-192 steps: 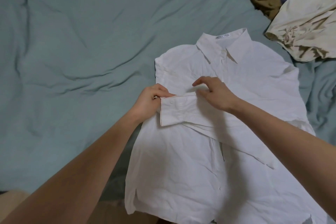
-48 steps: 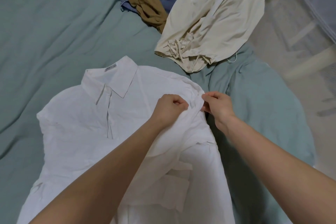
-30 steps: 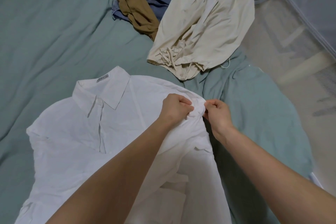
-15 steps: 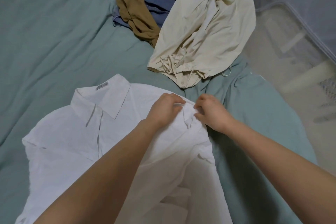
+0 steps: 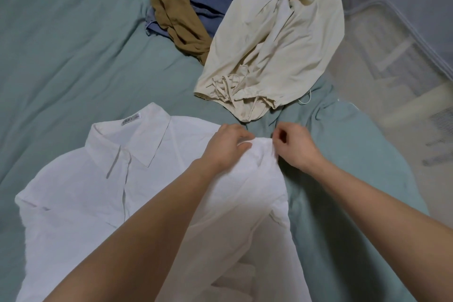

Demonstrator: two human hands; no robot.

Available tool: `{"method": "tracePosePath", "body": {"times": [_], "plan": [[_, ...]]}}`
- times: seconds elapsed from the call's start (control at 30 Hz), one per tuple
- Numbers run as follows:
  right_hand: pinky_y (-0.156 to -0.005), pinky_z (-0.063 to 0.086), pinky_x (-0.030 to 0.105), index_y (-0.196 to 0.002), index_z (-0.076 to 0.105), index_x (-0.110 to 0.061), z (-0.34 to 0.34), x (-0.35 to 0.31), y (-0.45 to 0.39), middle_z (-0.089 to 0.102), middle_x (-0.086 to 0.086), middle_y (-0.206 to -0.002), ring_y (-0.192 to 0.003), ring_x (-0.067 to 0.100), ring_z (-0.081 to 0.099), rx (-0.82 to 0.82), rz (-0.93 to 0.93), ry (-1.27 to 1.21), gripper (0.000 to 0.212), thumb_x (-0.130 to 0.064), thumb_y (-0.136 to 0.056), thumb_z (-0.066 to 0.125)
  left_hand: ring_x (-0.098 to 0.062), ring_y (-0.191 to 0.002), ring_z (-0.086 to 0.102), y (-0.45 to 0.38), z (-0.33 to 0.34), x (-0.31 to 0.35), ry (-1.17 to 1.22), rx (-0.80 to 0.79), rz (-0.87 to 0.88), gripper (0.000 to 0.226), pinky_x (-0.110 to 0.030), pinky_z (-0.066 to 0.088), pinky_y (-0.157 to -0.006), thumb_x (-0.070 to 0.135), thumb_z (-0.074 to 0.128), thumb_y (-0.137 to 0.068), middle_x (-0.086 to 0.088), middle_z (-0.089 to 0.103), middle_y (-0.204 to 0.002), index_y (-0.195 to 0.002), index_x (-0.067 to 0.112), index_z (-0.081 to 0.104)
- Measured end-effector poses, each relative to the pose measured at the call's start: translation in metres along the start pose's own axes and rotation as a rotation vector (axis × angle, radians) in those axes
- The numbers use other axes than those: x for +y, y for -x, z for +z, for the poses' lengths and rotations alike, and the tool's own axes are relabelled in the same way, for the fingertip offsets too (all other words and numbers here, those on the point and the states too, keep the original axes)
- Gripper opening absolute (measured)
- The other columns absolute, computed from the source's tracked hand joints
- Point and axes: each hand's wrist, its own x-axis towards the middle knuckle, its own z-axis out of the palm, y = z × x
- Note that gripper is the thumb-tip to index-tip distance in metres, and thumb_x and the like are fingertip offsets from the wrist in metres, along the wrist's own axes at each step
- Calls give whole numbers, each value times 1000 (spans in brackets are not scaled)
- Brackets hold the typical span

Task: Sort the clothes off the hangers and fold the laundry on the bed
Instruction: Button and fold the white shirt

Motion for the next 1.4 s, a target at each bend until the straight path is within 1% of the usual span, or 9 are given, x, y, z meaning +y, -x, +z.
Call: {"method": "tracePosePath", "body": {"times": [0.23, 0.37, 0.47, 0.67, 0.8, 0.9, 1.03, 1.23, 1.4], "plan": [[-53, 38, 12, -76, 61, -8, -14, 2, 1, 60, 6, -70, -59, 12, 49, -11, 167, -243, 12, -5, -87, 58, -14, -101, 59, -26, -10, 34, 78, -77, 49, 19, -38, 49, -91, 27, 69, -86, 8, 70, -104, -105, 24, 72], [-70, 53, 36, -74, 61, -11, -19, 4, 22, 66, 11, -72, -65, 23, 61, 32, 242, -417, 14, -7, -87, 60, -16, -74, 61, -34, -11, 51, 108, -140, 19, 7, -29, 51, -67, 14, 64, -90, -2, 68, -86, -86, 12, 70], [-74, 54, 37, -84, 59, -12, -20, 0, 52, 66, 11, -81, -75, 27, 62, 14, 219, -447, 8, -16, -86, 65, -3, -51, 50, -33, -7, 50, 260, -57, -118, 17, -17, 39, -55, 7, 59, -91, 3, 55, -62, -75, 9, 63], [-61, 42, 18, -83, 51, -18, -10, -2, 106, 52, -7, -79, -69, 9, 50, 33, 60, -222, 25, -32, -82, 71, -14, -77, 57, -18, 2, 57, 225, 173, -172, 7, -27, 46, -70, 14, 64, -86, 1, 60, -87, -82, 16, 59], [-61, 31, 20, -82, 48, -18, 2, 3, 139, 46, -10, -81, -72, 7, 37, -18, -134, -10, 37, -40, -74, 76, -25, -75, 58, -5, 5, 53, 68, -5, -358, 39, -33, 49, -73, 41, 59, -91, -3, 63, -73, -63, 15, 49], [-59, 30, 26, -81, 50, -15, 19, 11, 155, 51, -1, -83, -76, 19, 48, -75, -197, 195, 33, -25, -68, 79, -19, -57, 40, 3, 14, 52, 121, -43, -411, 48, -27, 36, -59, 28, 63, -88, 1, 42, -54, -50, 16, 36], [-55, 37, 32, -72, 53, -9, 31, 14, 159, 53, 5, -71, -66, 27, 53, 27, -99, 146, 15, 0, -76, 64, -16, -65, 41, 4, 20, 51, 258, 83, -362, 28, -28, 37, -62, 13, 61, -83, -6, 49, -64, -58, 10, 50], [-66, 30, 19, -98, 62, -8, 29, 12, 169, 60, 4, -88, -83, 17, 51, 118, -31, 16, 19, -1, -80, 64, -17, -74, 50, 9, 8, 50, 299, 87, -290, 17, -23, 35, -57, 8, 47, -93, -5, 58, -77, -79, 8, 58], [-57, 39, 32, -80, 57, -10, 39, -1, 161, 55, 4, -80, -76, 25, 54, 154, -87, 103, 8, -5, -76, 61, -20, -79, 46, 14, 13, 55, 233, 65, -198, 14, -24, 28, -61, 10, 46, -98, -5, 54, -81, -85, 8, 51]]}}
